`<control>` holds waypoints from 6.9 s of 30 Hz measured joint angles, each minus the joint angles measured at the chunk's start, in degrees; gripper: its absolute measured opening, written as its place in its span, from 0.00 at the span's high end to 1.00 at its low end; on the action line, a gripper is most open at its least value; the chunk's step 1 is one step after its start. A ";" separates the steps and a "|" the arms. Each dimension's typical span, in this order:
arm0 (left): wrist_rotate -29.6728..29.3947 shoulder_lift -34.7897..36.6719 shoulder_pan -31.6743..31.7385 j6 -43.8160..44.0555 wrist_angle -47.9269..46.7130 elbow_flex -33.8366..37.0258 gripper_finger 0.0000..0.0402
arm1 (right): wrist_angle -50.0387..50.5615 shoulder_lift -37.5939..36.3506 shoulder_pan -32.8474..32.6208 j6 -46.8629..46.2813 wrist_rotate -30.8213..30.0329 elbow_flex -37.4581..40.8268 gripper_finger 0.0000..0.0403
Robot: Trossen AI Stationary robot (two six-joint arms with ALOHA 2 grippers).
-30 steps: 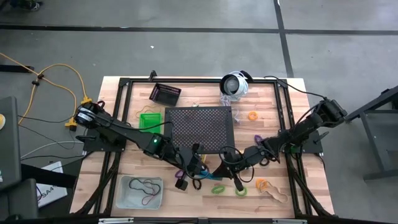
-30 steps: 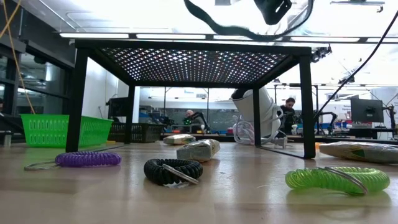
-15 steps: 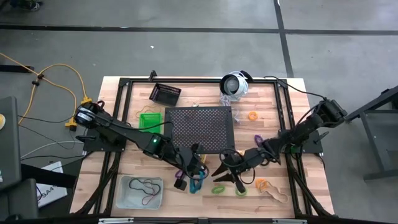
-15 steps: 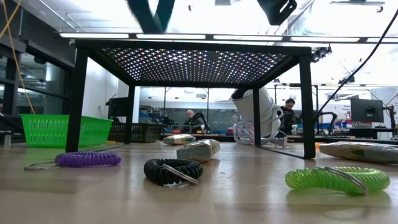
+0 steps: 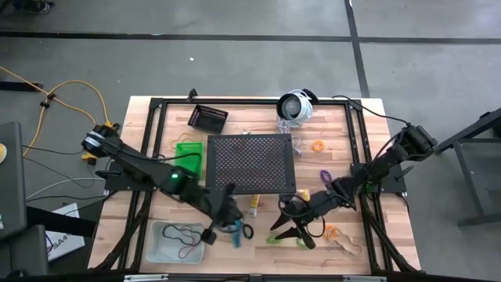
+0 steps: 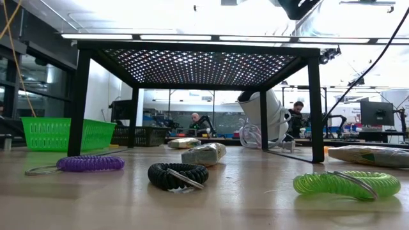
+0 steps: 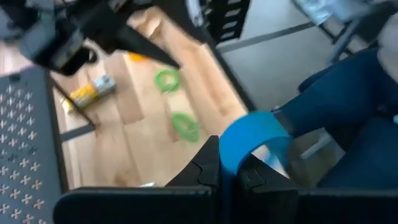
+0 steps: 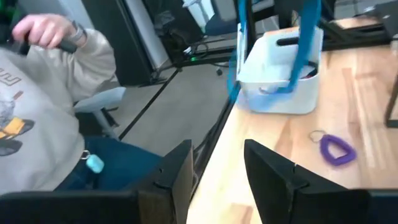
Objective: Pick & Place Office Desk Supplies
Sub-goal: Put the blue rubber band into the white bin, then put the brown rubber band into the white bin
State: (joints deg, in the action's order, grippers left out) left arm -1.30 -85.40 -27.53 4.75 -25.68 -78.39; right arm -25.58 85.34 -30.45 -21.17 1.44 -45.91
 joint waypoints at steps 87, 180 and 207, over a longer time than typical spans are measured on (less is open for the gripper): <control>-19.70 5.00 -33.04 80.15 -16.38 18.62 0.81 | 3.18 0.04 -0.71 -0.18 -1.47 0.00 0.67; -23.57 13.90 -12.65 42.82 -10.68 18.56 0.77 | 66.38 -1.33 -27.42 -58.49 -5.05 -0.02 0.75; -23.57 13.90 -12.72 42.80 -10.69 18.56 0.77 | 70.11 -0.57 -30.80 -67.74 -9.92 0.00 0.75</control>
State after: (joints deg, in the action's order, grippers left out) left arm -24.86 -71.50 -40.25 47.55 -36.37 -59.83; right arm 44.53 84.77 -61.25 -88.91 -8.49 -45.91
